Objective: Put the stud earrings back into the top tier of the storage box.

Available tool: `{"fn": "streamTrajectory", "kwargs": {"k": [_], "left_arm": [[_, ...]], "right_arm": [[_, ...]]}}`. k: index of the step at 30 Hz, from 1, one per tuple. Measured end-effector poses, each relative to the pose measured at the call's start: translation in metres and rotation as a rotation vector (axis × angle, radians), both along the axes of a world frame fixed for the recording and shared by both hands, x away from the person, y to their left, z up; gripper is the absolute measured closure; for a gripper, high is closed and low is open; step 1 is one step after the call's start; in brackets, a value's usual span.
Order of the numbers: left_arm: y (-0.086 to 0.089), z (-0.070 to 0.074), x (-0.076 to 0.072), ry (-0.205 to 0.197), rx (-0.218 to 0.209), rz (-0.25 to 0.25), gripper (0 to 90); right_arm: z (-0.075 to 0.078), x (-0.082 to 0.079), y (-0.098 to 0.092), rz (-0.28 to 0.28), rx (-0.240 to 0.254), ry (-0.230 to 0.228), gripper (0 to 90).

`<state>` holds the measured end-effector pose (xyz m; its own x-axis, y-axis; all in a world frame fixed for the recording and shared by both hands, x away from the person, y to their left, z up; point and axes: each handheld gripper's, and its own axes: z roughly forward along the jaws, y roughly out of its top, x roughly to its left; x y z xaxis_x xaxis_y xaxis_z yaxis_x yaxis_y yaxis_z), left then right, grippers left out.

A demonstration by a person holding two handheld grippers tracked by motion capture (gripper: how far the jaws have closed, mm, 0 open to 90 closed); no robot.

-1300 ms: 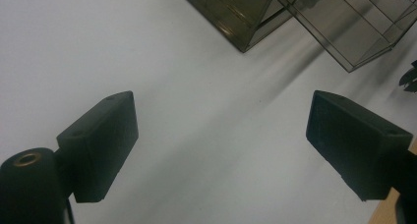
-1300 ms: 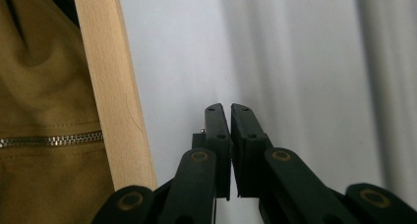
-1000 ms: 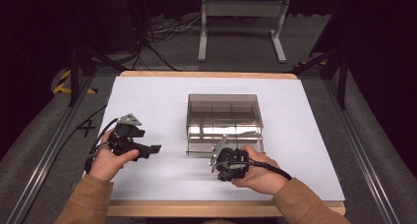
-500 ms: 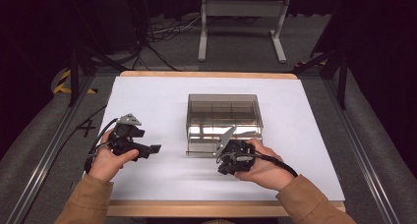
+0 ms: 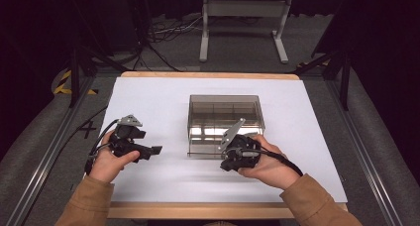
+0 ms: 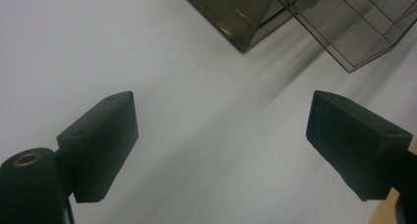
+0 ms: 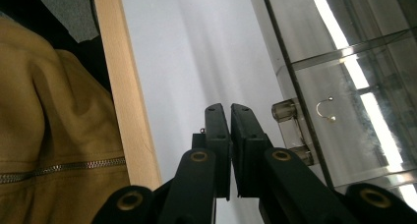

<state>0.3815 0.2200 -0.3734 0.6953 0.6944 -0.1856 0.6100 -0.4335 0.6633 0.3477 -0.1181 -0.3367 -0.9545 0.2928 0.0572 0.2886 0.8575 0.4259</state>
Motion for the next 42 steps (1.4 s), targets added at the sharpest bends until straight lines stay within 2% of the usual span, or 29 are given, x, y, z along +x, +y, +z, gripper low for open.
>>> {"fn": "streamTrajectory", "kwargs": {"k": [14,28,34,42], "left_arm": [[0.0,0.0,0.0,-0.001,-0.001,-0.001,12.8],[0.0,0.0,0.0,0.0,-0.001,-0.002,12.8],[0.0,0.0,0.0,0.0,-0.003,0.001,12.8],[0.0,0.0,0.0,0.001,-0.003,0.0,12.8]], "right_arm": [[0.013,0.007,-0.007,-0.05,0.05,-0.034,87.0],[0.021,0.017,-0.014,-0.156,0.061,-0.062,87.0],[0.021,0.024,-0.015,-0.183,0.041,-0.075,87.0],[0.013,0.033,-0.012,-0.219,-0.006,-0.08,86.9]]}}
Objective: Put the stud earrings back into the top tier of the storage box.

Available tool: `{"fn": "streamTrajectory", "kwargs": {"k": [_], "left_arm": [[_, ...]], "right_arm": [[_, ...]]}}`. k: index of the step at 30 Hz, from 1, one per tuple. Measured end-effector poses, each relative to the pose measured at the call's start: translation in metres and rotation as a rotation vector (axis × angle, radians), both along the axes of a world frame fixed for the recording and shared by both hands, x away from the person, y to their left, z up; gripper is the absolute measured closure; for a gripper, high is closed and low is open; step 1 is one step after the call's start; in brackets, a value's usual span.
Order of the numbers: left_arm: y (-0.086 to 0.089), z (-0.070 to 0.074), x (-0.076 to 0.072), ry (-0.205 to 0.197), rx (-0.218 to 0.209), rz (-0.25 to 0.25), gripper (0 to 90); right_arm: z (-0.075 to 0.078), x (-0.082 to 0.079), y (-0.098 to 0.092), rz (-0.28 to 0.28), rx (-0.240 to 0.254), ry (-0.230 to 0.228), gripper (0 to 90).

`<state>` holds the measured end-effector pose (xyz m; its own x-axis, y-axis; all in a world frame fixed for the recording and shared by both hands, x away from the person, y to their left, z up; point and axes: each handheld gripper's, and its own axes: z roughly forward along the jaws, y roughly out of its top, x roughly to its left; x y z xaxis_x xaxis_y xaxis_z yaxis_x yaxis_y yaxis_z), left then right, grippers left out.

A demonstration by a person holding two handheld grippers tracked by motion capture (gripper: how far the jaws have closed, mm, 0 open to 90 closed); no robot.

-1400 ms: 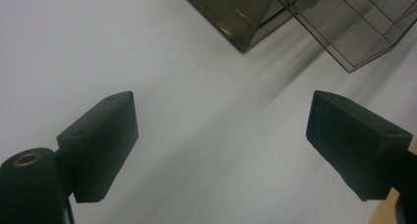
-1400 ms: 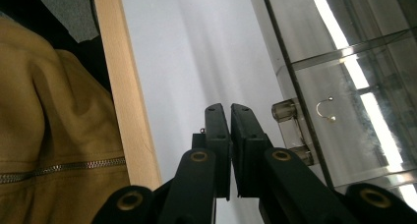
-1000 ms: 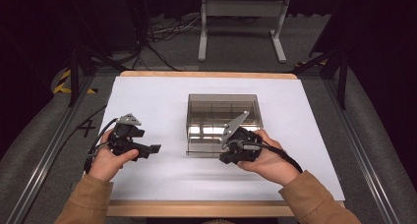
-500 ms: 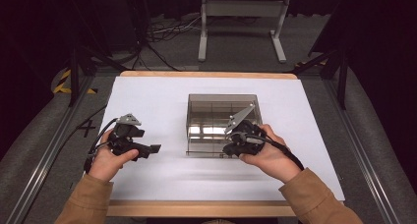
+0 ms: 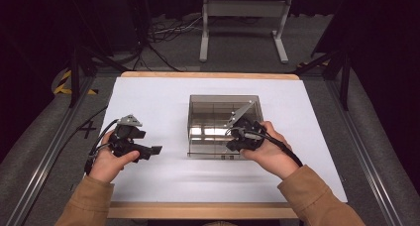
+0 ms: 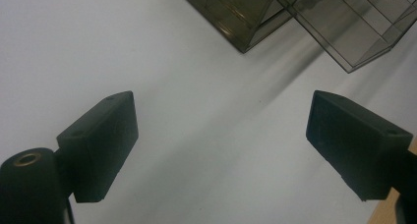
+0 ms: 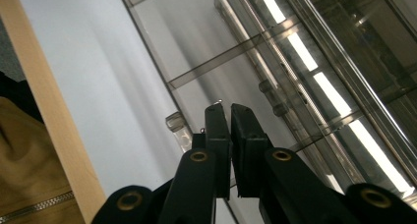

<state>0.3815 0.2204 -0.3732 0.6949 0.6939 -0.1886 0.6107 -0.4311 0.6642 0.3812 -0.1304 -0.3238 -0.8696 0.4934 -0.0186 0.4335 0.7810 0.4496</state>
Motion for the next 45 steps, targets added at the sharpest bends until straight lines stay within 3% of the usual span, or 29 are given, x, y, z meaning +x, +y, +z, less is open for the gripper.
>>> {"fn": "streamTrajectory", "kwargs": {"k": [17,36,45], "left_arm": [[0.001,0.0,0.0,0.001,0.003,-0.002,12.7],[0.001,0.0,0.0,0.0,0.002,0.0,12.7],[0.001,0.0,0.0,0.0,0.006,-0.001,12.7]], "right_arm": [[-0.014,0.012,0.004,-0.016,-0.079,0.019,86.8],[-0.02,0.014,0.003,-0.01,-0.074,0.026,84.3],[-0.015,0.012,0.002,-0.007,-0.046,0.008,90.0]]}}
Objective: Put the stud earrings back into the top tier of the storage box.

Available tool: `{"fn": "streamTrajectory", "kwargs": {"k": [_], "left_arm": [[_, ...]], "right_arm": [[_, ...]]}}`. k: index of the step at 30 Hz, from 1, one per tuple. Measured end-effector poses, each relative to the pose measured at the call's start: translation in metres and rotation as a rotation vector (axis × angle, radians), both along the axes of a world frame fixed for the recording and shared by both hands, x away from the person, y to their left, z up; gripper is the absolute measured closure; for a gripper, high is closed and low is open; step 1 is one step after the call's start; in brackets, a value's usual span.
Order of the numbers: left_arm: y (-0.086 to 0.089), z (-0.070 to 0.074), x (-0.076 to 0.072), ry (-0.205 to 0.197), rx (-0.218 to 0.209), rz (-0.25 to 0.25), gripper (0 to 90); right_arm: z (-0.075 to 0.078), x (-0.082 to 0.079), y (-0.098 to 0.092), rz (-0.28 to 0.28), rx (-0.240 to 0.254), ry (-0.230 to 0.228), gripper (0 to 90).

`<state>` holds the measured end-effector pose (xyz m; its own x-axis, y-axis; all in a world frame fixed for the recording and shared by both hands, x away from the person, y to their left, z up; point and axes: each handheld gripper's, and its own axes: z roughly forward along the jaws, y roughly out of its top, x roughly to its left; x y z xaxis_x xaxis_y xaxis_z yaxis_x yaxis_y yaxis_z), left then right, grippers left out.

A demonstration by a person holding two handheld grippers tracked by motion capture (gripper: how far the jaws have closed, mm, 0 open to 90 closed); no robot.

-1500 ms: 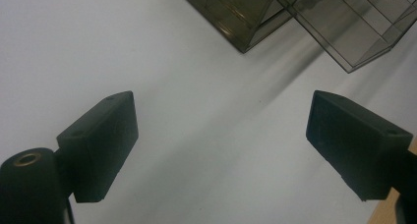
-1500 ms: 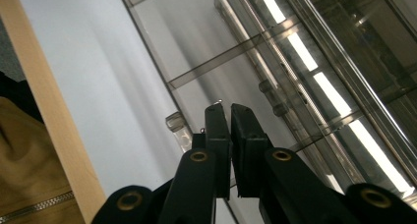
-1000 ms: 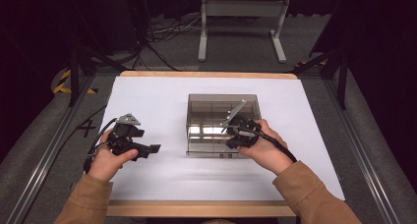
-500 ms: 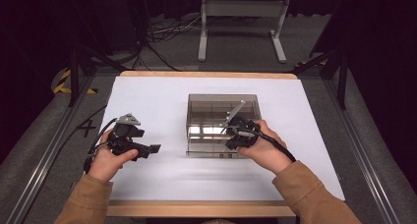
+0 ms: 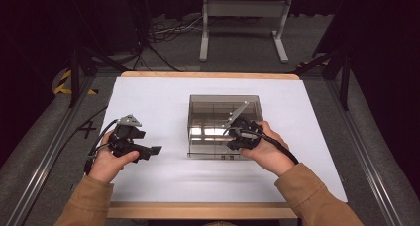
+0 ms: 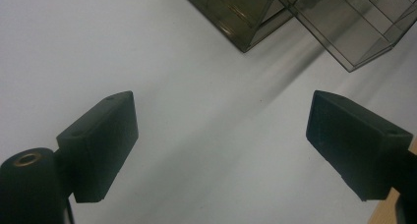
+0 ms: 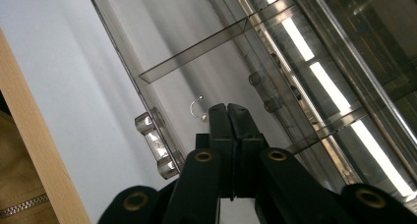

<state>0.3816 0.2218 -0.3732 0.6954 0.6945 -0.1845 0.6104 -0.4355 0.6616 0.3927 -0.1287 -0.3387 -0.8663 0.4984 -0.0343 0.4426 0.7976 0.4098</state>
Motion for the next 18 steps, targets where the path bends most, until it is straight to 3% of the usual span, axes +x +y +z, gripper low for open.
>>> {"fn": "streamTrajectory", "kwargs": {"k": [7,12,18], "left_arm": [[-0.001,0.0,0.002,-0.002,-0.005,-0.006,12.7],[-0.004,0.0,0.003,0.003,-0.005,-0.007,12.7],[-0.007,0.0,0.004,0.004,0.0,-0.018,12.6]], "right_arm": [[0.008,-0.005,-0.007,0.017,0.061,-0.017,90.0],[0.013,-0.015,-0.012,0.055,0.116,-0.004,90.0],[0.017,-0.028,-0.017,0.095,0.139,-0.005,90.0]]}}
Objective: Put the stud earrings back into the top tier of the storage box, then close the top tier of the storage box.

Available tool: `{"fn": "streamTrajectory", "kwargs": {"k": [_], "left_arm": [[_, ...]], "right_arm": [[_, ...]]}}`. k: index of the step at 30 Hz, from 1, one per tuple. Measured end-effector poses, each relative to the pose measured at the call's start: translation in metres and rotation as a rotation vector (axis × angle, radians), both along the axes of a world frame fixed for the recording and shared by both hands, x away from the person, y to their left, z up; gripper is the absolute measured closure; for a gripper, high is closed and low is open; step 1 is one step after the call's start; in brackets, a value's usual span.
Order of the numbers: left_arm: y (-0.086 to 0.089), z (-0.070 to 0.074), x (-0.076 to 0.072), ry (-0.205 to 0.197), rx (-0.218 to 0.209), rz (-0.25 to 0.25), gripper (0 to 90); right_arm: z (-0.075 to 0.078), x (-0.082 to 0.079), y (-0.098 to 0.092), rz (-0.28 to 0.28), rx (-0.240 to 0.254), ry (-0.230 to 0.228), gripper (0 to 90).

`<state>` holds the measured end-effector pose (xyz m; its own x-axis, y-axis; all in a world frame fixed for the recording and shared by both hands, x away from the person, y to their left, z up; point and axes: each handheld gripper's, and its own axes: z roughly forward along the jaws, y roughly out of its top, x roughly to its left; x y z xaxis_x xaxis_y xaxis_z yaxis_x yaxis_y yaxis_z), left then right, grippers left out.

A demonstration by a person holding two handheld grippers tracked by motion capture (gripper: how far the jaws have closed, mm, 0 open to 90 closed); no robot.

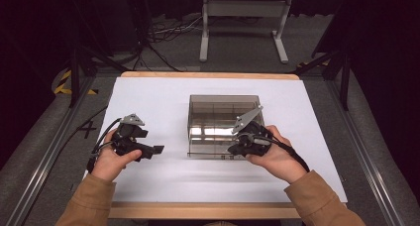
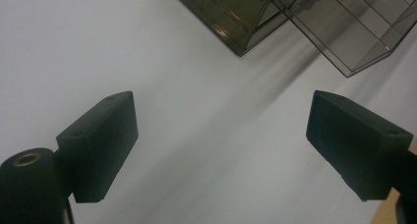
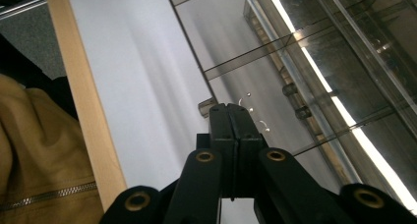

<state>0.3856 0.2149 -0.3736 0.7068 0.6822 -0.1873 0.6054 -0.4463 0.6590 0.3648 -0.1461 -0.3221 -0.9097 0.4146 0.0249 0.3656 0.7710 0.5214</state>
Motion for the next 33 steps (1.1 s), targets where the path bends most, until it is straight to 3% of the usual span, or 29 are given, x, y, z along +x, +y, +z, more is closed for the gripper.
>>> {"fn": "streamTrajectory", "kwargs": {"k": [12,23,33], "left_arm": [[0.0,0.001,-0.001,0.0,-0.002,0.001,12.6],[0.0,0.001,-0.001,0.001,-0.003,0.0,12.6],[0.0,0.0,-0.001,0.002,0.0,0.001,12.6]], "right_arm": [[-0.006,-0.015,-0.004,0.081,-0.003,0.005,90.0],[-0.023,-0.02,0.003,0.148,-0.045,0.034,90.0],[-0.035,-0.02,0.008,0.171,-0.078,0.039,90.0]]}}
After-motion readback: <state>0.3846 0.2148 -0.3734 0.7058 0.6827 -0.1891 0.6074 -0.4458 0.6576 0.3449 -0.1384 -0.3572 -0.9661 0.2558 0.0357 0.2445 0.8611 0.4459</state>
